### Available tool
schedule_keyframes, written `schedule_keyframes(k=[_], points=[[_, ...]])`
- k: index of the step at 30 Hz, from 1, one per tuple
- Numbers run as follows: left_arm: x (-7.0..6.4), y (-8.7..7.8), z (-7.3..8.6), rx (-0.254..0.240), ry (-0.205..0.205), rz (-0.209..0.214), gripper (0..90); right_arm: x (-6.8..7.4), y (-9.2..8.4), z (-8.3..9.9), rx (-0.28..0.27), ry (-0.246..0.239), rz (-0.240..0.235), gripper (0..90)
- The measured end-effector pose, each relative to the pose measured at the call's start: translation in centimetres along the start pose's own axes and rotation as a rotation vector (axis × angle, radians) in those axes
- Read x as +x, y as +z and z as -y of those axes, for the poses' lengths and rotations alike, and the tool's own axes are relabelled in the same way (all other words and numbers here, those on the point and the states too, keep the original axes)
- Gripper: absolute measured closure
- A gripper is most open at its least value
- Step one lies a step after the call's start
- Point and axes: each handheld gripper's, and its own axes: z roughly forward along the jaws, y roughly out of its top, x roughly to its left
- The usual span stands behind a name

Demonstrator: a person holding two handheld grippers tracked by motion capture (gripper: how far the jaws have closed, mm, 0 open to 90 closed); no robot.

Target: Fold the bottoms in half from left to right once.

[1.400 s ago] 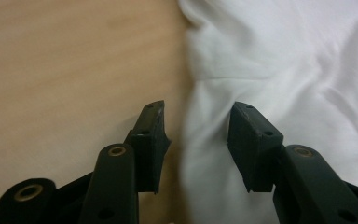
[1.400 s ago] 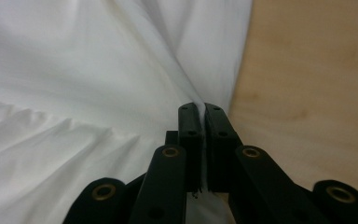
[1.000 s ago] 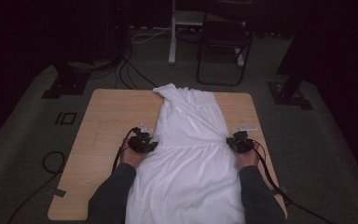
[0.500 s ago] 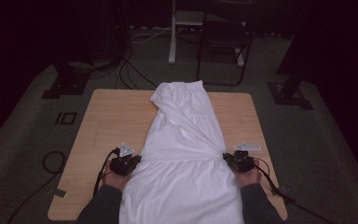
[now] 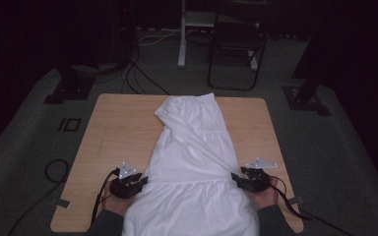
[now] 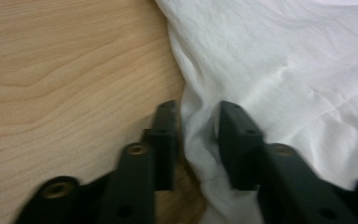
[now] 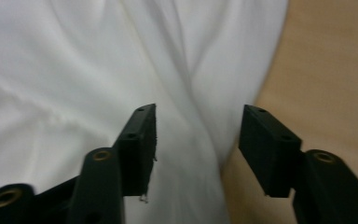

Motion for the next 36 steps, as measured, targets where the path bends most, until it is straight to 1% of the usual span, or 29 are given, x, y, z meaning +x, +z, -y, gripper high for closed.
schedule_keyframes(k=[2,4,7,8,9,11,13,14,15,16,17,18,19,20,21,22,23,25,26,27,28,29,30,31,32,33,34,35,36], points=[[-0.1,0.1,-0.1,-0.002,0.008,-0.006,62.3,0.2,0.3,-1.7,-0.019,-0.027,-0.014,41.9],[-0.2,0.2,-0.1,-0.001,0.015,-0.009,61.4,0.4,0.9,-3.4,-0.025,-0.06,-0.027,41.2],[-0.2,0.2,0.0,-0.007,0.016,-0.009,60.8,1.1,2.9,-5.8,-0.028,-0.096,-0.064,41.2],[-0.2,0.2,0.0,-0.009,0.016,-0.009,60.7,1.4,3.4,-6.3,-0.021,-0.104,-0.066,40.8],[-0.2,0.2,0.0,-0.009,0.017,-0.01,60.6,1.9,4.4,-7.0,-0.01,-0.125,-0.072,40.2],[-0.3,0.2,0.0,-0.009,0.023,-0.015,60.5,2.7,5.7,-7.9,-0.004,-0.16,-0.087,38.9],[-0.3,0.2,0.0,-0.01,0.028,-0.015,61.0,3.6,7.3,-8.7,0.02,-0.19,-0.098,38.7],[-0.3,0.2,0.1,-0.01,0.031,-0.014,61.8,3.8,7.9,-8.9,0.034,-0.194,-0.09,39.7],[-0.3,0.2,0.1,-0.01,0.031,-0.014,64.0,3.8,7.9,-8.9,0.034,-0.194,-0.09,39.7],[-0.4,0.1,0.1,-0.007,0.034,-0.003,64.0,3.8,8.7,-9.1,0.056,-0.204,-0.073,45.2],[-0.5,0.1,0.1,-0.002,0.032,0.015,73.1,3.3,9.1,-9.3,0.061,-0.215,-0.04,75.1],[-0.5,0.1,0.1,-0.002,0.032,0.015,81.3,3.3,9.1,-9.3,0.061,-0.215,-0.04,75.1],[-0.8,0.0,0.1,0.001,0.045,0.019,86.3,1.1,7.9,-9.8,-0.003,-0.11,0.039,89.5],[-0.9,0.0,0.1,0.006,0.057,0.012,87.3,0.4,7.3,-10.0,-0.031,-0.079,0.061,89.7],[-1.0,0.0,0.0,0.011,0.066,0.006,88.0,-0.4,6.8,-10.1,-0.049,-0.064,0.1,89.8],[-1.1,0.0,0.0,0.015,0.07,0.003,88.2,-1.4,6.3,-10.0,-0.064,-0.059,0.161,89.8],[-1.1,0.0,-0.1,0.015,0.07,0.002,88.3,-2.8,5.9,-9.8,-0.073,-0.021,0.198,89.8],[-1.2,0.0,-0.1,0.016,0.075,-0.002,88.3,-5.1,5.8,-9.1,-0.073,0.065,0.195,89.6],[-1.2,0.1,-0.1,0.018,0.078,-0.004,88.2,-5.7,5.9,-8.7,-0.066,0.095,0.185,89.5],[-1.2,0.0,-0.1,0.019,0.078,-0.003,88.0,-6.3,6.4,-8.1,-0.049,0.118,0.152,89.1],[-1.0,0.0,-0.1,0.018,0.068,0.001,87.5,-6.3,6.7,-7.8,-0.039,0.113,0.138,89.0],[-0.9,0.0,-0.1,0.017,0.056,-0.003,84.3,-6.2,7.3,-7.3,-0.017,0.088,0.129,88.8],[-0.6,0.0,-0.2,0.021,0.043,-0.006,79.1,-6.1,7.6,-6.9,-0.006,0.084,0.125,88.7],[-0.4,0.0,-0.2,0.018,0.029,0.001,71.8,-6.0,7.9,-6.7,-0.004,0.09,0.11,88.5],[0.0,-0.1,-0.3,0.018,0.015,0.012,68.0,-6.0,8.0,-6.5,-0.008,0.098,0.098,88.2],[0.2,-0.2,-0.4,0.015,0.011,0.017,62.9,-5.9,8.1,-6.4,-0.013,0.101,0.084,88.1],[0.4,-0.4,-0.7,0.003,0.007,0.026,61.1,-5.9,8.2,-6.3,-0.009,0.099,0.082,87.9],[0.5,-0.6,-0.9,-0.007,0.006,0.025,59.1,-5.8,8.3,-6.3,-0.003,0.086,0.083,87.6],[0.6,-0.9,-1.5,-0.03,0.005,0.03,57.6,-5.7,8.4,-6.3,-0.001,0.082,0.083,87.5]])
